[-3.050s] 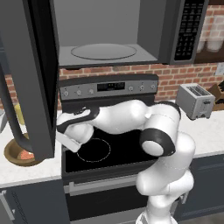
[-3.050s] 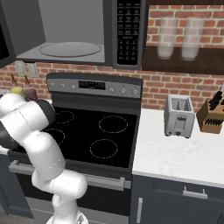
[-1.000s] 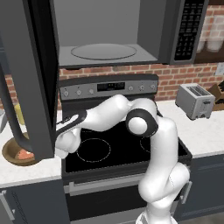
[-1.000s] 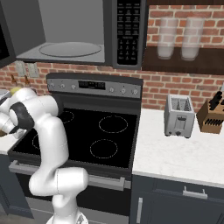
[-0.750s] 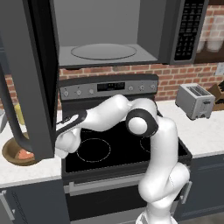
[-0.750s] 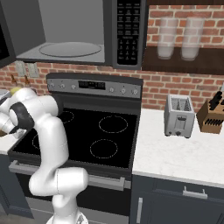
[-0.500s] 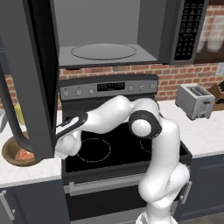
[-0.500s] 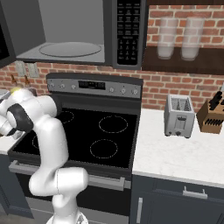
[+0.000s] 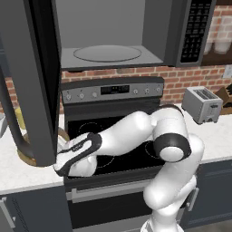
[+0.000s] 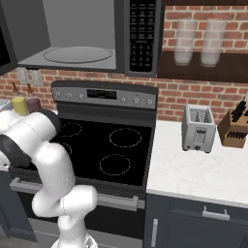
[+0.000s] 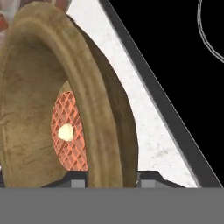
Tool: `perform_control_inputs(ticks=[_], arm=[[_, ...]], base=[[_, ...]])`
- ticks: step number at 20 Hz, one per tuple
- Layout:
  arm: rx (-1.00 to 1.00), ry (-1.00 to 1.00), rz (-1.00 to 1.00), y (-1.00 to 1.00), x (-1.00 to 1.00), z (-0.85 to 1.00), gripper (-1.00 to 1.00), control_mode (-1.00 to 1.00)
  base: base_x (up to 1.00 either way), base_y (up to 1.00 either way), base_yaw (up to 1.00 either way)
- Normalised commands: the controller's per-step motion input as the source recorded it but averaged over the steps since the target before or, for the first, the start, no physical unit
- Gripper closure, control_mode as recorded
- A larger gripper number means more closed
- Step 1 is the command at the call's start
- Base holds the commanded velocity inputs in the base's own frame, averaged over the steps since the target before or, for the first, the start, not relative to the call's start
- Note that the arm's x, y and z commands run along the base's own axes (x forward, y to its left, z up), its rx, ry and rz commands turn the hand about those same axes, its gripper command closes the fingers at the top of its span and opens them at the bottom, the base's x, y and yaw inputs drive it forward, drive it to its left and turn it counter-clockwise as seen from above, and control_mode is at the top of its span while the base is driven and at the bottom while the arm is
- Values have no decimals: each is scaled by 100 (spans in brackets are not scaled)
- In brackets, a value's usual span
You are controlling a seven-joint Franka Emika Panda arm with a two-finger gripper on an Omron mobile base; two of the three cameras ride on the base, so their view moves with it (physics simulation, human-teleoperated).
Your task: Open the microwave, place the bowl with waffle inside the microwave, then close the microwave door and turn it on.
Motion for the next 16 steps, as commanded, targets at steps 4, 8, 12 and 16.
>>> perform_control_inputs(ticks=[4, 8, 12, 16], arm=[[0, 0, -33, -75, -24, 64, 100, -100], [0, 2, -33, -49, -10, 95, 100, -100], [0, 9, -32, -46, -9, 100, 100, -100], [0, 19, -30, -45, -14, 99, 100, -100]], base=[[0, 0, 0], [0, 0, 0], [0, 0, 0], [0, 0, 0]])
